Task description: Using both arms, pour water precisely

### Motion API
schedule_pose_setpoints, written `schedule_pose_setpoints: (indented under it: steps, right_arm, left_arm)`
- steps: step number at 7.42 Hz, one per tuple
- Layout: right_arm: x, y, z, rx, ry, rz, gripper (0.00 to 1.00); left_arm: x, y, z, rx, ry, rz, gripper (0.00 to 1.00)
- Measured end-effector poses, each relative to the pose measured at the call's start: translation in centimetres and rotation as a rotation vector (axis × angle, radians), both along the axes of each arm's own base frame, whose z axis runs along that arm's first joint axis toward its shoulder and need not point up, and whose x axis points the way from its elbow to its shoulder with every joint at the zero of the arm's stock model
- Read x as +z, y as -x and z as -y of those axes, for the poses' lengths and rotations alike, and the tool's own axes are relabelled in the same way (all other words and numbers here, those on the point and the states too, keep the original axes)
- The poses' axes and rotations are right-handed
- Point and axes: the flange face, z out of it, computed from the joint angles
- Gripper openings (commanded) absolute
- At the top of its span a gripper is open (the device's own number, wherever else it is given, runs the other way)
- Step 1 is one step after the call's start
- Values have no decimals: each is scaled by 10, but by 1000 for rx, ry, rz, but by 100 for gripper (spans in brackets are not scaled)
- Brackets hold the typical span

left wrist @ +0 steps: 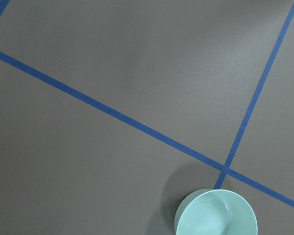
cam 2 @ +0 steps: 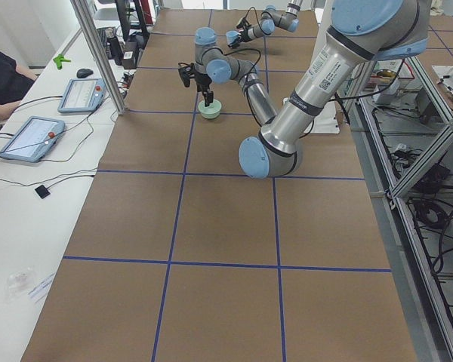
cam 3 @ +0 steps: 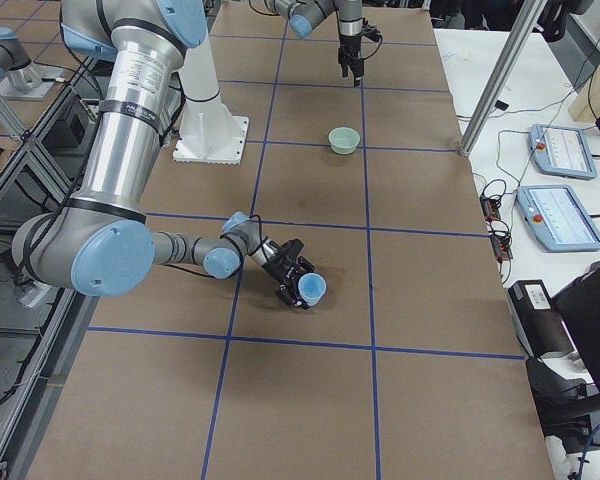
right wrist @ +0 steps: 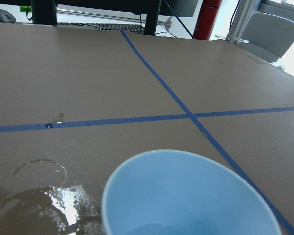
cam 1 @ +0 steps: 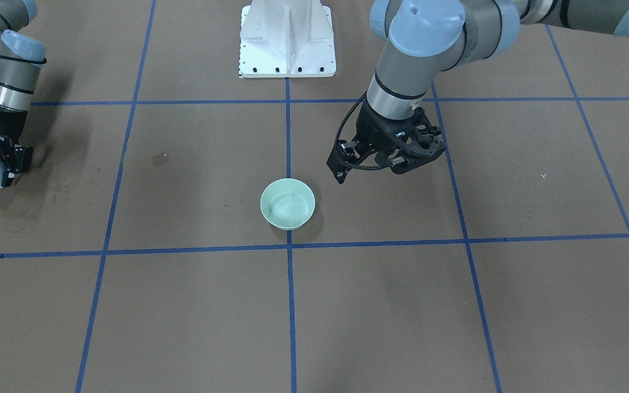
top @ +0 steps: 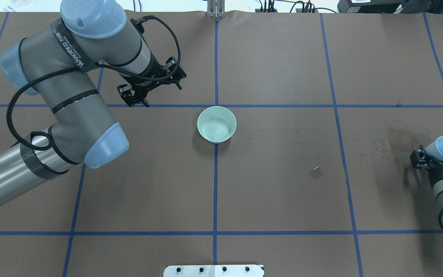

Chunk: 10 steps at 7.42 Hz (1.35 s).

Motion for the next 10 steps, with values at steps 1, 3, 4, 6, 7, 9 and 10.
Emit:
schedule_pose_setpoints:
  steps: [1,3,4,6,7,9,10]
  right_arm:
    - [0,-3,3,9,0,1,0]
    - [-8,-13,13,18,-9,11,0]
    - [-19,-27,23,-16,-30,33,0]
    - [-34,-69,47,-105,-95,31,0]
    - [-42,-81,59,-130,-117,17,0]
    - [-73,-89,89,-154,-140,80,0]
    - [-92,-86,105,-160,-157,127,0]
  left_arm:
    - [0,0,0,0,1,0,100]
    - [0,-2,-2,1,3,-1,100]
    - [-1,-2,-2,1,3,-2,100]
    - [-1,-2,-3,1,4,-4,100]
    - [-2,-3,-4,0,8,-5,100]
    - [-3,-3,-5,-1,14,-9,100]
    - [-3,-3,-6,1,14,-11,100]
